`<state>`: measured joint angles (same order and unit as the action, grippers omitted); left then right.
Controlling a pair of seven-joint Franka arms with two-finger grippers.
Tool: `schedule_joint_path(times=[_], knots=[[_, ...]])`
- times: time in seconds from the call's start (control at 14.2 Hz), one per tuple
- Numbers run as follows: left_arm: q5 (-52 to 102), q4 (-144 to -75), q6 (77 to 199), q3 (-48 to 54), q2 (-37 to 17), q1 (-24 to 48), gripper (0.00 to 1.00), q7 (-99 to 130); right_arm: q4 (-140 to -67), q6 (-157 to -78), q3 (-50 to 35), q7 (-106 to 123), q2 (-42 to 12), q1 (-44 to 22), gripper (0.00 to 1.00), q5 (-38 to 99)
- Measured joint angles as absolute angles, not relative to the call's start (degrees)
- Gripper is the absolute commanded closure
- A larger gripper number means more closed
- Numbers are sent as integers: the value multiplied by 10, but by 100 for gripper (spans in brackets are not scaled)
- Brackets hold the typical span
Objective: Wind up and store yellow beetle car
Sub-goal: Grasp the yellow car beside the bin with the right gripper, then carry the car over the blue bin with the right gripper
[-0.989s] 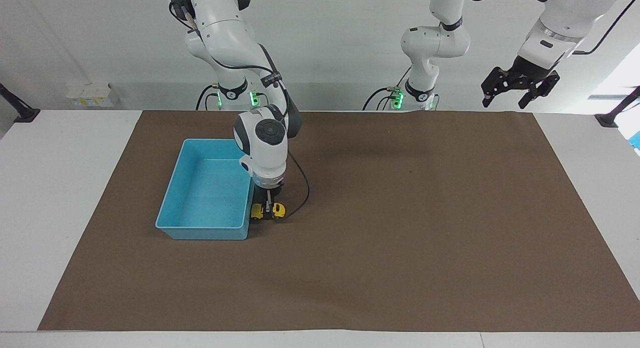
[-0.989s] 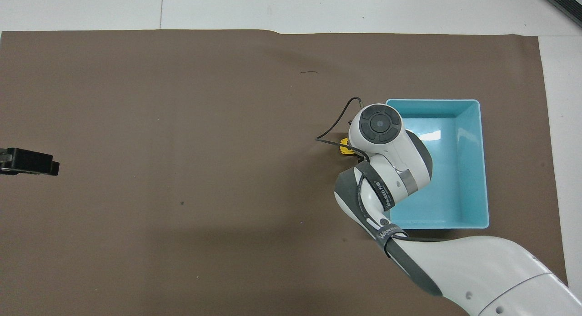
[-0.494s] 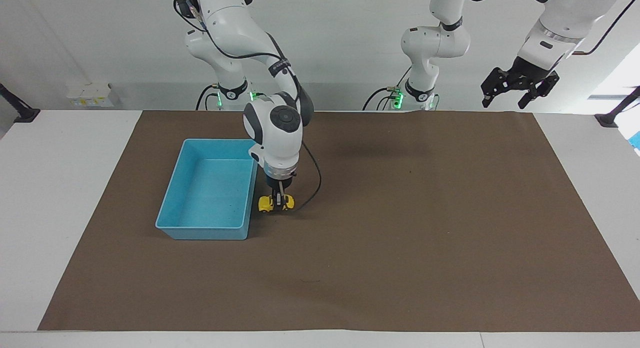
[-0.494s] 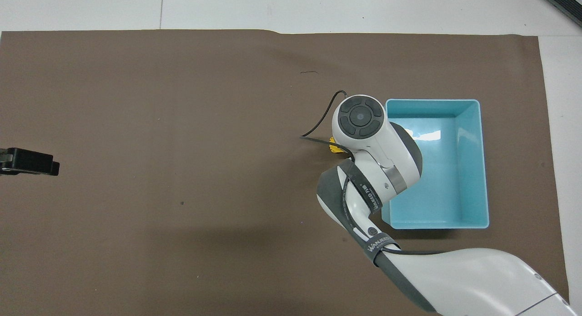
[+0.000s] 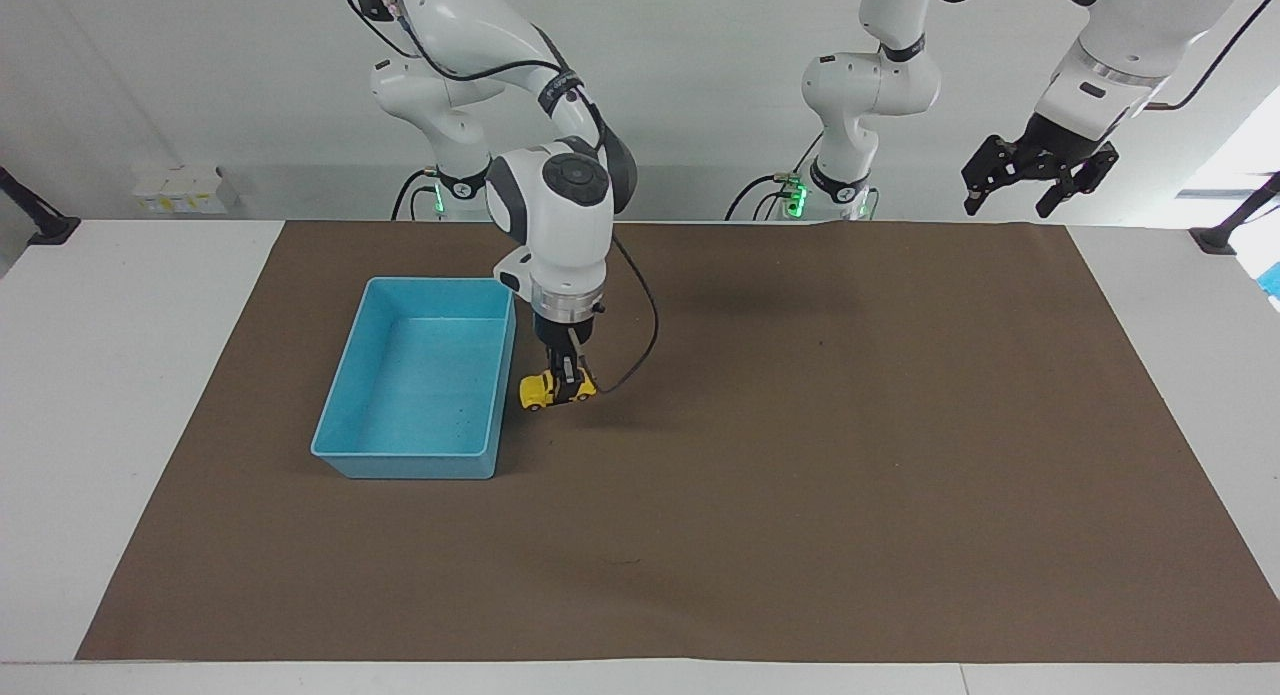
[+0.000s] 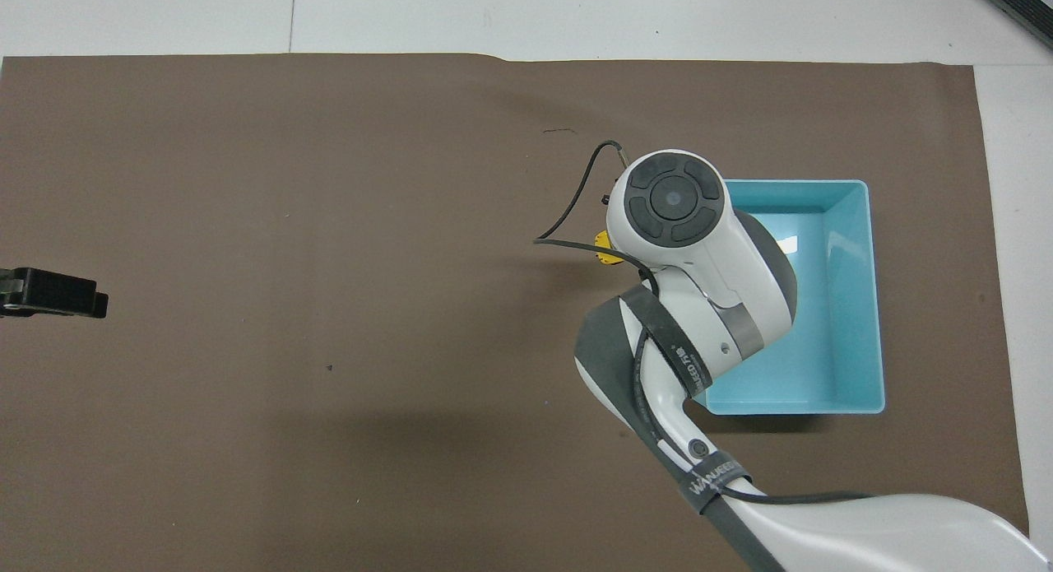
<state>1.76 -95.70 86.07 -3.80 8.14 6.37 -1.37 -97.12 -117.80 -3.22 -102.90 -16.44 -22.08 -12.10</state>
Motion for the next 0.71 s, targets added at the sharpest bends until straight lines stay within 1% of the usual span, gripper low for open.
schedule_joint_path(times=[0.28,0.49,0.71], knots=[[18,-957,861,-38,81,64,0,-14,-971,-1155,-32,-879,-122,-215,100,-85],[18,-957,861,-38,81,64,0,-14,-971,-1138,-32,-785,-107,-207,100,-78],[18,-957,861,-38,81,64,0,-14,-972,-1115,-32,-638,-93,-173,100,-30]])
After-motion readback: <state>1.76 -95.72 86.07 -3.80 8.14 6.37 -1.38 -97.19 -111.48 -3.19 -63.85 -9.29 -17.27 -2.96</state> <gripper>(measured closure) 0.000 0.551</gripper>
